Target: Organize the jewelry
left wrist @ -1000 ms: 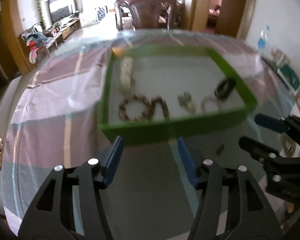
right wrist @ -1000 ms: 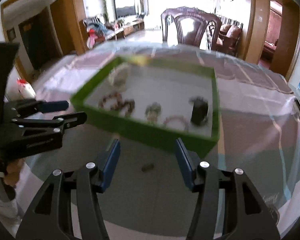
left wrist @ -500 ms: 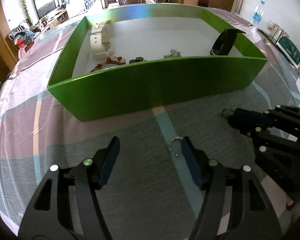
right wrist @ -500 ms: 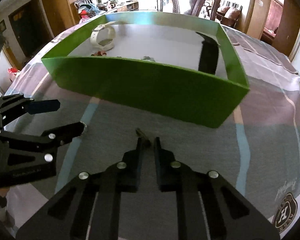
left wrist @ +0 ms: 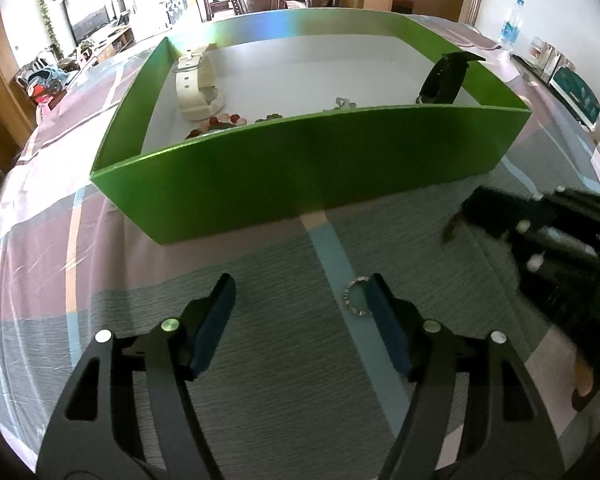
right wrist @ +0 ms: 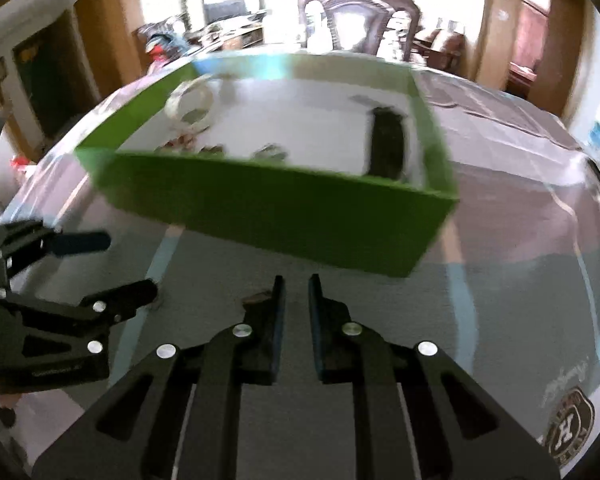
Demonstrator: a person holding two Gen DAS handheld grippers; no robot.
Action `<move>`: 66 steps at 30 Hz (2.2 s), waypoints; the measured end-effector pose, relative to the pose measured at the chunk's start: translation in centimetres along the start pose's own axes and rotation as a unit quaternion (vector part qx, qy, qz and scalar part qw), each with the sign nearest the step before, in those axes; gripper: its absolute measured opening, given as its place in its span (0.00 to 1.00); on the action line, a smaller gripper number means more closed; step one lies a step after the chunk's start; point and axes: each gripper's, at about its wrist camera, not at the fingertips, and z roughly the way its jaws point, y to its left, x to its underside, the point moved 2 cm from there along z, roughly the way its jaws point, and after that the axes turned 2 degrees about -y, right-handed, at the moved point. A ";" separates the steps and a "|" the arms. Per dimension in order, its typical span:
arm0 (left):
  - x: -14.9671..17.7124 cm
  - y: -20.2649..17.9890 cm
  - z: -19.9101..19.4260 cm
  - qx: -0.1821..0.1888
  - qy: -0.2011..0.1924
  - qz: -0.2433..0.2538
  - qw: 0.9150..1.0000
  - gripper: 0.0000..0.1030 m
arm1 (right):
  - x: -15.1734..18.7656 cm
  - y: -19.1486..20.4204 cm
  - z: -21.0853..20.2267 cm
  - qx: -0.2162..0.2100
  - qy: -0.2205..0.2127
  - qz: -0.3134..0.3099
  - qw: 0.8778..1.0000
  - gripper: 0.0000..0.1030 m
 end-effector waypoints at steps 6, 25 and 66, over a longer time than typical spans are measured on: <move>0.2 0.2 0.0 -0.001 0.002 -0.003 1.000 0.67 | 0.0 0.4 0.3 0.002 -0.011 -0.003 1.000 0.14; 0.0 1.3 -0.3 -0.012 0.002 -0.015 1.000 0.71 | -0.2 3.1 0.3 -0.015 -0.029 -0.055 0.998 0.32; 0.9 0.2 0.1 -0.023 0.001 0.005 1.000 0.75 | -0.4 0.8 1.7 -0.001 -0.001 -0.014 1.000 0.25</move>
